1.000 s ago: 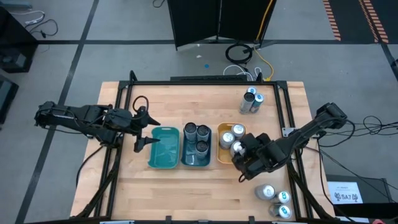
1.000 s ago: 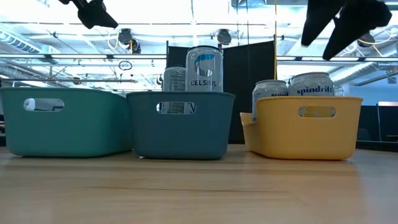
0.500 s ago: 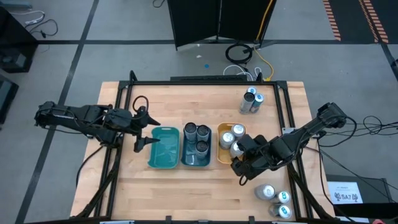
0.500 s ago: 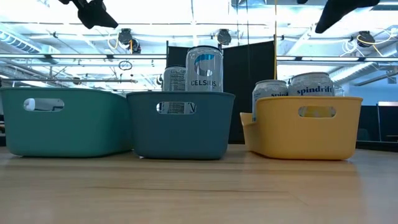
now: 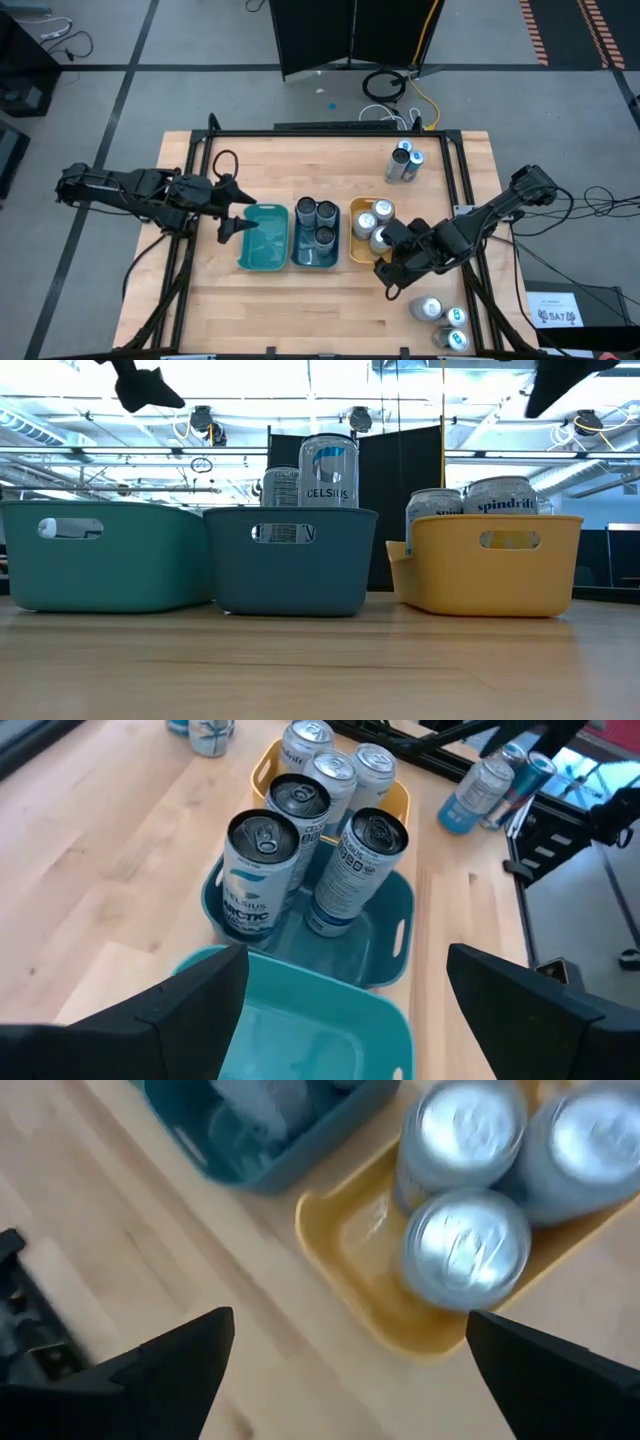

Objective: Sort soda cans
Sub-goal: Put the silver soda can into the yellow bin

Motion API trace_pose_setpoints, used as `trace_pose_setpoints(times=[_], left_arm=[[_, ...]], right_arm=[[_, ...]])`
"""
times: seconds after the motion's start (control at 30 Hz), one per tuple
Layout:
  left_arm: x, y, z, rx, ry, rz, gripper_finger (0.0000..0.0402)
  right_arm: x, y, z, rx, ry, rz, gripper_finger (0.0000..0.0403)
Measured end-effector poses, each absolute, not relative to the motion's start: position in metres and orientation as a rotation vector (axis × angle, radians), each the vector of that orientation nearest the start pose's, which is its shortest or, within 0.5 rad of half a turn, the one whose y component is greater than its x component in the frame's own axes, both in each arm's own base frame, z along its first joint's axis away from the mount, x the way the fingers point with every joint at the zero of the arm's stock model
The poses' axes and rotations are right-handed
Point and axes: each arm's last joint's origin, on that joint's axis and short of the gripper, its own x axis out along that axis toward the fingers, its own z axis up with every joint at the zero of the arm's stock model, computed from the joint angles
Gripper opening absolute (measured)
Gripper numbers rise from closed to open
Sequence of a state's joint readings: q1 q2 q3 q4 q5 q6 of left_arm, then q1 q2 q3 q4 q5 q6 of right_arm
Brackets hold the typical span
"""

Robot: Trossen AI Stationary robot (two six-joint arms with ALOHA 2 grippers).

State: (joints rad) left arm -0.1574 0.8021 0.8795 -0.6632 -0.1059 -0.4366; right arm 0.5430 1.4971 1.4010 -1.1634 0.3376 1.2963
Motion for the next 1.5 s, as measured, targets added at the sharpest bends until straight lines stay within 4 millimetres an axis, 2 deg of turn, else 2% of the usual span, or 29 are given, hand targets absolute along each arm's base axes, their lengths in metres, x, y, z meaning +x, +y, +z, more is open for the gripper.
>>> trace_pose_setpoints(times=[0.2, 0.5, 0.77, 1.03, 1.33, 1.5], left_arm=[[0.155, -0.022, 0.319, -0.358, 0.580, 0.081, 0.0351], [0.155, -0.021, 0.319, -0.451, 0.578, 0.109, 0.0351], [0.155, -0.021, 0.319, -0.451, 0.578, 0.109, 0.0351], [0.155, -0.022, 0.319, -0.451, 0.577, 0.109, 0.0351], [0.155, -0.021, 0.319, -0.451, 0.577, 0.110, 0.0351], [0.155, -0.021, 0.319, -0.451, 0.577, 0.110, 0.0351]], right_arm=[[0.237, 0.144, 0.310, 0.672, 1.221, -0.440, 0.0388], [0.207, 0.164, 0.307, 0.728, 1.314, -0.594, 0.0388], [0.188, 0.187, 0.305, 0.777, 1.319, -0.629, 0.0387], [0.194, 0.206, 0.287, 0.799, 1.405, -0.653, 0.0387], [0.202, 0.219, 0.262, 0.750, 1.536, -0.714, 0.0387], [0.202, 0.223, 0.257, 0.750, 1.567, -0.730, 0.0386]])
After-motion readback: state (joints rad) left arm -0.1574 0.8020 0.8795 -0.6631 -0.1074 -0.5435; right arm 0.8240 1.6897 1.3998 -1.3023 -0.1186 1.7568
